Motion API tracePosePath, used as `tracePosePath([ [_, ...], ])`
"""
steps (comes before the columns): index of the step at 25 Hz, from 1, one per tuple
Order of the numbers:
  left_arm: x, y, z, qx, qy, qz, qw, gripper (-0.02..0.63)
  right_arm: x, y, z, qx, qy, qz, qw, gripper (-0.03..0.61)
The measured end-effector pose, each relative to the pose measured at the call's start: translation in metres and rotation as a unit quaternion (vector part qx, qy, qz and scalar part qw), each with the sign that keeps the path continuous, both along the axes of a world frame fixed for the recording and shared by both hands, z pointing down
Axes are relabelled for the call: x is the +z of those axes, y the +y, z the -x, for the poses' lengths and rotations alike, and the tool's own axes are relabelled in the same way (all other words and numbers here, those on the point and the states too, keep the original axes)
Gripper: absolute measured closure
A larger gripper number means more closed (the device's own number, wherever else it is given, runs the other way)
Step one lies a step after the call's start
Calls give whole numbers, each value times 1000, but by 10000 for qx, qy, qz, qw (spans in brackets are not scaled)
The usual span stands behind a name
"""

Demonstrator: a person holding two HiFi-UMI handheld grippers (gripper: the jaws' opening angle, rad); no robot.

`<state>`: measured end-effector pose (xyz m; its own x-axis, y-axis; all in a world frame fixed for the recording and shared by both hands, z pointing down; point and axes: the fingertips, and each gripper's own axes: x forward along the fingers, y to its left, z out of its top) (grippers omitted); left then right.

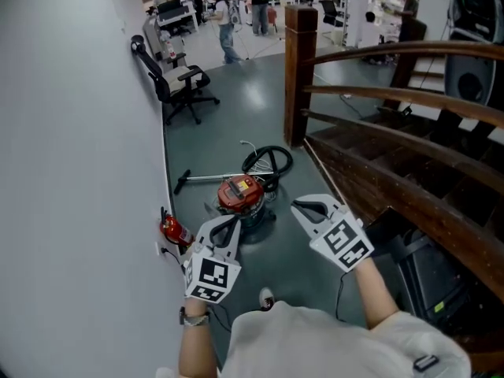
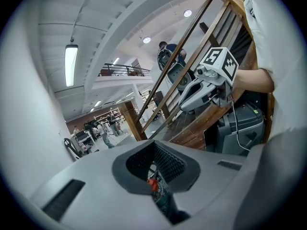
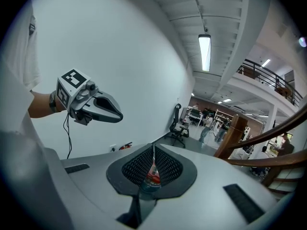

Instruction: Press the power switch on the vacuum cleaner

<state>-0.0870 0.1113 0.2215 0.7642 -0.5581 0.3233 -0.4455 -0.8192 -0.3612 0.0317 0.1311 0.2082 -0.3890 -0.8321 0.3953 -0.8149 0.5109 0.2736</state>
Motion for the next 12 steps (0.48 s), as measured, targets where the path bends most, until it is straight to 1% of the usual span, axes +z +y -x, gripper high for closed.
tracePosePath([
  [12,7,-65,10,17,15,25,10000,615,4,-65,16,-90,174,13,9998,546],
])
